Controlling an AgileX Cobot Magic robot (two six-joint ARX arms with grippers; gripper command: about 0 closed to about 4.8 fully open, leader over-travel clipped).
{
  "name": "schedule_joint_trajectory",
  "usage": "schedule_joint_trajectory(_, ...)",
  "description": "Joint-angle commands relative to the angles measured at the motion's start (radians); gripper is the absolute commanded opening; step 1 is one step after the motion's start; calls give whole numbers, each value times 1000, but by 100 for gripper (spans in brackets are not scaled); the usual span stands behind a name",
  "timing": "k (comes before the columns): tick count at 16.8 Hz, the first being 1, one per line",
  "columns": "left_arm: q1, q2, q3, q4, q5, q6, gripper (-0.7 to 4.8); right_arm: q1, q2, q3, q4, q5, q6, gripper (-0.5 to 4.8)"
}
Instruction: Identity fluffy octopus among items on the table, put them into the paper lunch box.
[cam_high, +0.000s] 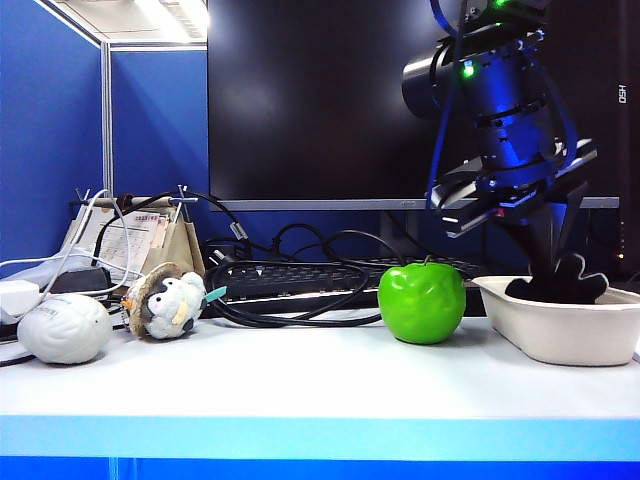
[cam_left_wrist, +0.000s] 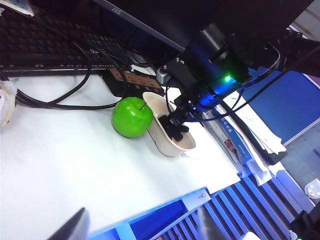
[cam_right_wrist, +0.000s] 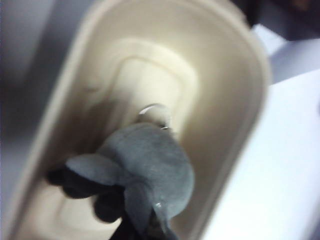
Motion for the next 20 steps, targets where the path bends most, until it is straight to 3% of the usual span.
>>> schedule_joint_trajectory(1, -1, 0, 5, 17, 2, 0, 283, 0, -3, 2, 26, 122, 5, 22)
schedule_joint_trajectory(20, -1, 0, 5, 17, 2, 2, 283, 0, -3, 2, 50, 89, 5, 21)
